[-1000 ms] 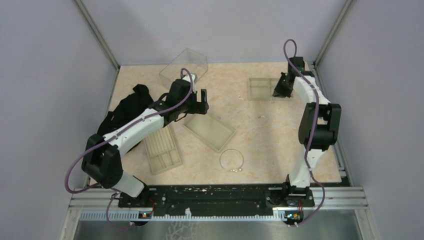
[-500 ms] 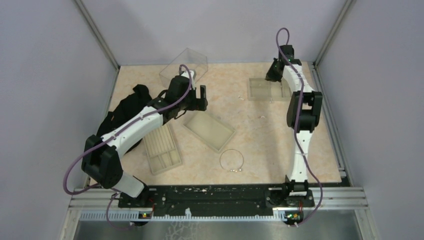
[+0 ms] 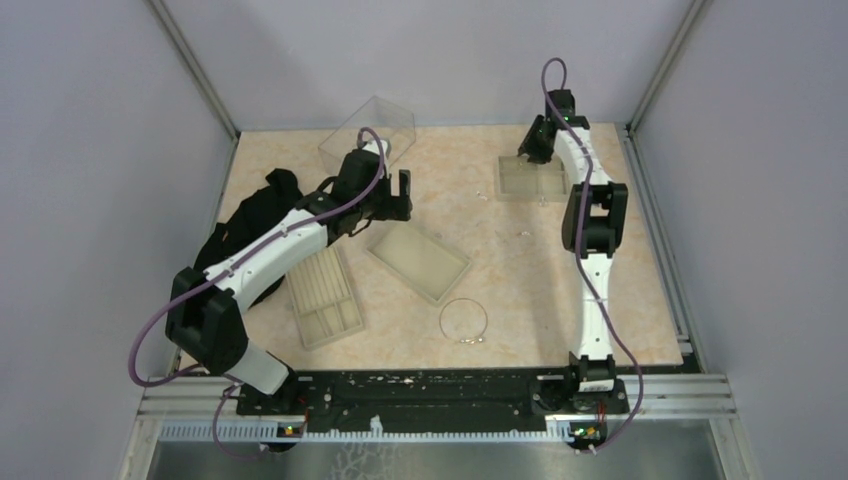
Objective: Organize the mixed jewelry
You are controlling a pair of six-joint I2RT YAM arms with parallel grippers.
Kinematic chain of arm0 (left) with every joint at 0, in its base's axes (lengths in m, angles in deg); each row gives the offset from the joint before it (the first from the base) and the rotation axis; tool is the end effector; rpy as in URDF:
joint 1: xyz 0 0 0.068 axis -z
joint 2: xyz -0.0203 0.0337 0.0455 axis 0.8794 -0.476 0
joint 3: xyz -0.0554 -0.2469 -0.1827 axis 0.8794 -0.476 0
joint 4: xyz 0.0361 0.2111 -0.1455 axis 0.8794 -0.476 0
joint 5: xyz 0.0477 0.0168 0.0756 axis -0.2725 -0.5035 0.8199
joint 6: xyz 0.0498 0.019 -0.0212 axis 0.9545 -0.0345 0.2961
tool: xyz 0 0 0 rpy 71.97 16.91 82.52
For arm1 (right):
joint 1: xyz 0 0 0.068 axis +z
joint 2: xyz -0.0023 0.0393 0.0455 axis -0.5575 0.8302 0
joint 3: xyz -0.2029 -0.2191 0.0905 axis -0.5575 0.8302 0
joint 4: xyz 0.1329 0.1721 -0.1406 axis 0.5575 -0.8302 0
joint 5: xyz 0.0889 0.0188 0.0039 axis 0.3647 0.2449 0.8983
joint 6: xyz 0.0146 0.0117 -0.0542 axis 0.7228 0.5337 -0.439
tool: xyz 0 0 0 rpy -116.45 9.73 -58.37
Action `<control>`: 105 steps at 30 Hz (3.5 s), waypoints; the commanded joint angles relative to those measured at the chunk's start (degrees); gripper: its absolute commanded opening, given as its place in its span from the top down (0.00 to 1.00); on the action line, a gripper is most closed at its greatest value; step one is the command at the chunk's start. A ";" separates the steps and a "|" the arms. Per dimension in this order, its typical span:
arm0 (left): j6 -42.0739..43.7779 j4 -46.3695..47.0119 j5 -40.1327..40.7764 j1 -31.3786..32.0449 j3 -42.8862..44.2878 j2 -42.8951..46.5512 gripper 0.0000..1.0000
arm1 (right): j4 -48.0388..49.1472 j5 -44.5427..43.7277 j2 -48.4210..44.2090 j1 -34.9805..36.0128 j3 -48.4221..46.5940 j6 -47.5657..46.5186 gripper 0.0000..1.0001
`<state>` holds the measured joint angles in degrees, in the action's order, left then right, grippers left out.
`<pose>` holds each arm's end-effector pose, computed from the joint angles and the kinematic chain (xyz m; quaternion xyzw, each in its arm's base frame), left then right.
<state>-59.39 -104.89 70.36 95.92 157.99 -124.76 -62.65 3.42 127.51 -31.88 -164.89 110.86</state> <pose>0.2929 -0.1905 0.3391 0.0821 0.8867 -0.1163 0.4398 0.5890 0.0245 0.2131 0.2166 0.9174 0.1379 0.3041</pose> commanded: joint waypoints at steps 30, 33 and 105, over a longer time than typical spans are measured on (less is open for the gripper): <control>-2.50 6.08 -6.65 -0.03 -3.75 1.45 0.01 | -1.55 -13.35 -49.26 8.77 62.68 15.07 0.62; -2.50 6.08 -6.51 0.00 -4.71 2.74 0.01 | 2.55 -13.65 -48.51 9.04 64.16 20.54 0.62; -1.71 6.34 -3.56 -0.03 -7.44 5.87 0.01 | 1.75 -13.40 -43.44 2.21 43.19 5.07 1.00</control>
<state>-60.92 -99.88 65.90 95.92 150.78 -119.25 -62.15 -9.37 82.88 -27.56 -116.33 117.81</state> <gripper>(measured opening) 0.987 0.004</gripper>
